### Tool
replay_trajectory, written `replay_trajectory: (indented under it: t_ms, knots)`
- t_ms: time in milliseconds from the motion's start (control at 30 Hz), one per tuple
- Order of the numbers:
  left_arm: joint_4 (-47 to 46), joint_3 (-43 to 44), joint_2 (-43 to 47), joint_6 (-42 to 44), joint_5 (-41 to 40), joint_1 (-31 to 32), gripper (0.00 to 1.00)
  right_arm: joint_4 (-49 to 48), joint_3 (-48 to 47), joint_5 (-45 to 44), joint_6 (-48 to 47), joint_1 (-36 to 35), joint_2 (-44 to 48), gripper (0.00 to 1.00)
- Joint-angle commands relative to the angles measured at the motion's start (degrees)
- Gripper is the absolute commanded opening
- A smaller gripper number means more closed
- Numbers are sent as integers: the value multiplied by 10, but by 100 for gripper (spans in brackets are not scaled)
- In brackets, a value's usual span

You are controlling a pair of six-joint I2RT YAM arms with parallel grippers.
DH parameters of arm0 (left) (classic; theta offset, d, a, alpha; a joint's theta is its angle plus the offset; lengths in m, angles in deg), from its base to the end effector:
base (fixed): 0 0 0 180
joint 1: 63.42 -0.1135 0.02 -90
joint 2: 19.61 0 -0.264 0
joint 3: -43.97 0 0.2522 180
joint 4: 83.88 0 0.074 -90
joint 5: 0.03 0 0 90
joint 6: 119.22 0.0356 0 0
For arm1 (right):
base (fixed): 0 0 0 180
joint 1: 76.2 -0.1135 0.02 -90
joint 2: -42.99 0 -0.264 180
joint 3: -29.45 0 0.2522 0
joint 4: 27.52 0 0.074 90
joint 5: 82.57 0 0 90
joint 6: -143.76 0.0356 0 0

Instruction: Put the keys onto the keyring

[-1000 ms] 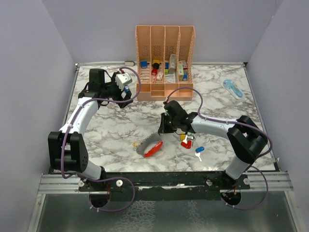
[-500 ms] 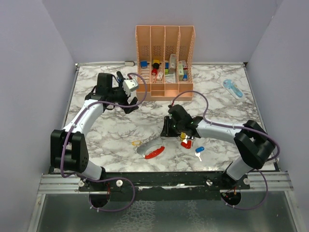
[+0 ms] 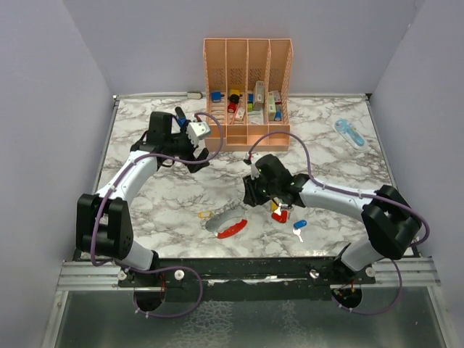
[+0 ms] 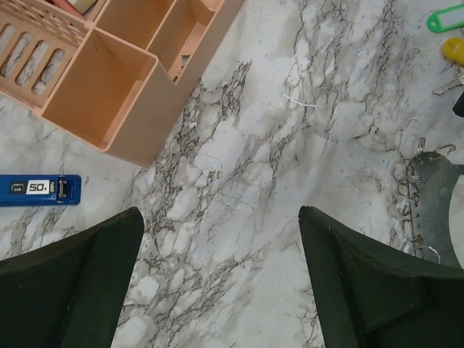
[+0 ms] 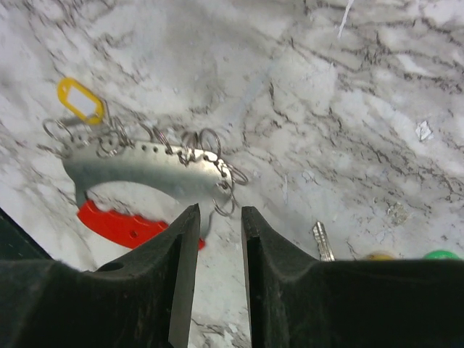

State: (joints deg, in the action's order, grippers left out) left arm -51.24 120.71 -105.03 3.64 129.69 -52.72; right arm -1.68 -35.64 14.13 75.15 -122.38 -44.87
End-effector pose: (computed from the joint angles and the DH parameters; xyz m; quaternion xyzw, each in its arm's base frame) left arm 0.3145 -0.0826 0.2717 0.4480 0.7438 -0.2293 0.4399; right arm 0.2151 0.2301 0.1977 -0.2206 0.9077 0.2416 0.2628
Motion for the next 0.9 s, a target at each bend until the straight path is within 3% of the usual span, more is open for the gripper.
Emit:
replay_trajectory:
  t_ms: [0, 600, 700, 800, 867]
  knots:
    - [-6, -6, 17, -3, 0, 2, 91, -3, 31, 31, -87, -7, 9, 30]
    - [7, -9, 25, 11, 4, 21, 91, -54, 30, 21, -138, -39, -58, 28]
    - [7, -9, 27, 11, 2, 21, 91, -64, 34, 17, -138, -39, -62, 19]
    - [7, -10, 32, 9, -2, 21, 91, -61, 31, -1, -128, -39, -68, 2]
    - [6, -12, 35, 10, -3, 21, 91, -59, 30, -6, -126, -39, -69, 1]
